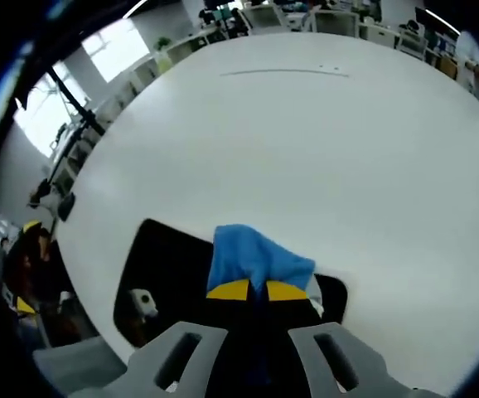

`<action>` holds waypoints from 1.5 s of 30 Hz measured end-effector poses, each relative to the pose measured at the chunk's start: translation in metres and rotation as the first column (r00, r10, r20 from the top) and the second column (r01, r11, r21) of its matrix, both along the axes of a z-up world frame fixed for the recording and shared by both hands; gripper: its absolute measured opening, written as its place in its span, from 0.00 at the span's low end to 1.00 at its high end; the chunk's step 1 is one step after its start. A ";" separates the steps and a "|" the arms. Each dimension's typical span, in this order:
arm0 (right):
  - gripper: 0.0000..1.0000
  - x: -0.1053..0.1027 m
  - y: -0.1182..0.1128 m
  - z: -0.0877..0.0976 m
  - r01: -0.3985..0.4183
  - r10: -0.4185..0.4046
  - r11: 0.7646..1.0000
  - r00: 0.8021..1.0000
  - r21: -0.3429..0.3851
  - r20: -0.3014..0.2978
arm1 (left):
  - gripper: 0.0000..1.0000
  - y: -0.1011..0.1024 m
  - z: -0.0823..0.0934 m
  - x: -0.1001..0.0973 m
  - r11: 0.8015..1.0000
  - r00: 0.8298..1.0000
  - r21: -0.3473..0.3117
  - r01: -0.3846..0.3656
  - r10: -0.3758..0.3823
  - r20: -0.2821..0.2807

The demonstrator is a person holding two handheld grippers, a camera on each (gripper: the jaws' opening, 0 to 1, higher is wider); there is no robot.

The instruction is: Wipe the mirror surface with the cleaning cloth until all visible marks leave the cleaned area.

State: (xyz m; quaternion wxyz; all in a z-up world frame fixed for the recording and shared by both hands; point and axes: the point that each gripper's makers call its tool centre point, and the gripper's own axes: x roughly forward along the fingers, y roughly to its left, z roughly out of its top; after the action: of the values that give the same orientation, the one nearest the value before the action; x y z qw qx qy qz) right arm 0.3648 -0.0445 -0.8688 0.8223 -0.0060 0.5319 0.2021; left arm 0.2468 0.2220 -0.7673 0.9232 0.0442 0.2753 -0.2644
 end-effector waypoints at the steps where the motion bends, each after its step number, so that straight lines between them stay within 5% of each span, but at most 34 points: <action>1: 0.00 -0.001 -0.001 0.000 0.001 -0.001 1.000 1.000 0.002 -0.001 | 1.00 0.000 0.000 -0.001 1.000 1.000 0.001 0.000 0.000 0.000; 35: 0.00 -0.106 -0.008 0.000 0.017 -0.016 0.998 1.000 0.057 -0.018 | 1.00 -0.006 0.003 -0.008 1.000 1.000 -0.023 -0.012 0.012 0.014; 45: 0.00 -0.118 -0.006 0.000 0.016 -0.014 0.998 1.000 0.067 -0.028 | 1.00 -0.009 0.003 -0.010 1.000 1.000 -0.024 -0.010 0.010 0.015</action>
State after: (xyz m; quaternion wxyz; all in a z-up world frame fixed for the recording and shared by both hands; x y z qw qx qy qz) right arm 0.2470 -0.0510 -0.8692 0.8161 0.0283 0.5362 0.2137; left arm 0.2372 0.2130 -0.7644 0.9271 0.0339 0.2653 -0.2627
